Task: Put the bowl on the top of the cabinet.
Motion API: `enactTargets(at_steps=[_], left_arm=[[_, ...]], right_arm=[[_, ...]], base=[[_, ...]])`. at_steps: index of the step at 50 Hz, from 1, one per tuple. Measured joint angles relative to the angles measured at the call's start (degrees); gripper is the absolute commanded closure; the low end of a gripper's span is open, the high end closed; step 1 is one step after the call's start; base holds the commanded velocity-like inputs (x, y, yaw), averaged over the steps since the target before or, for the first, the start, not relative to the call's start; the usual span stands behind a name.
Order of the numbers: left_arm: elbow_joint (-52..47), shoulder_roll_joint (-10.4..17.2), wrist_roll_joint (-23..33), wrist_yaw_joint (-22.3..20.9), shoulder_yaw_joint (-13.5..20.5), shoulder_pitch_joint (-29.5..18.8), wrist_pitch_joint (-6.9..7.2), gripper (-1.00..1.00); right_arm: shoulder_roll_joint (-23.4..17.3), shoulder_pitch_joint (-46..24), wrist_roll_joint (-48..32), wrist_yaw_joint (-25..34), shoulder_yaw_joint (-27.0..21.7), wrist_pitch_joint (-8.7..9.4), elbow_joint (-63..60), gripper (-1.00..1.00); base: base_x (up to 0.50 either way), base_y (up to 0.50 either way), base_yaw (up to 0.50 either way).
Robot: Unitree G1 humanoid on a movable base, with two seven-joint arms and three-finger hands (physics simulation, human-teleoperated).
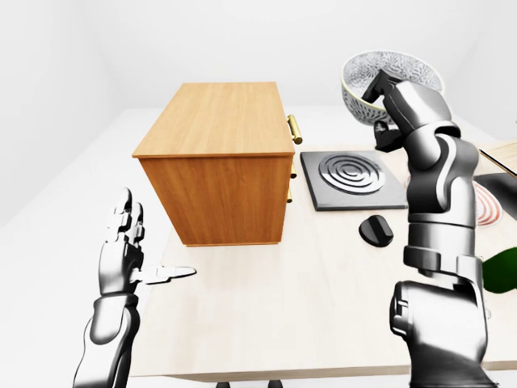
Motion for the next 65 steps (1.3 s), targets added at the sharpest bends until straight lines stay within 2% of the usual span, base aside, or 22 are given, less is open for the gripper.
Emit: enactTargets(at_steps=[7, 14, 24, 42, 53, 65], left_arm=[[0.2, 0.0, 0.0, -0.1, -0.1, -0.1, 0.00, -1.00], [0.4, 0.0, -0.1, -0.2, -0.1, -0.2, 0.00, -1.00], [0.2, 0.0, -0.4, -0.4, -0.1, -0.3, 0.00, -1.00], [0.8, 0.2, -1.0, -0.6, 0.3, -0.8, 0.00, -1.00], [0.8, 0.2, -1.2, -1.0, 0.3, -0.7, 0.00, -1.00], [0.3, 0.2, -1.2, -1.7, 0.0, -0.2, 0.00, -1.00]], right_arm=[[-1.6, -18.1, -4.0, -8.1, 5.9, -3.36, 23.8, 1.00], [-1.1, -29.5, -8.8, -13.7, 9.7, -3.36, 40.3, 1.00], [1.3, -39.9, -15.4, -18.2, 11.9, -3.36, 51.4, 1.00], [10.7, -49.8, -20.9, -21.1, 12.4, -3.36, 57.1, 1.00], [16.4, -52.3, -20.8, -21.7, 12.7, -3.36, 57.7, 1.00], [20.7, -53.2, -20.2, -22.2, 13.4, -3.36, 57.9, 1.00]], base=[[0.00, 0.00, 0.00], [0.00, 0.00, 0.00], [0.00, 0.00, 0.00], [0.00, 0.00, 0.00], [0.00, 0.00, 0.00], [0.00, 0.00, 0.00]])
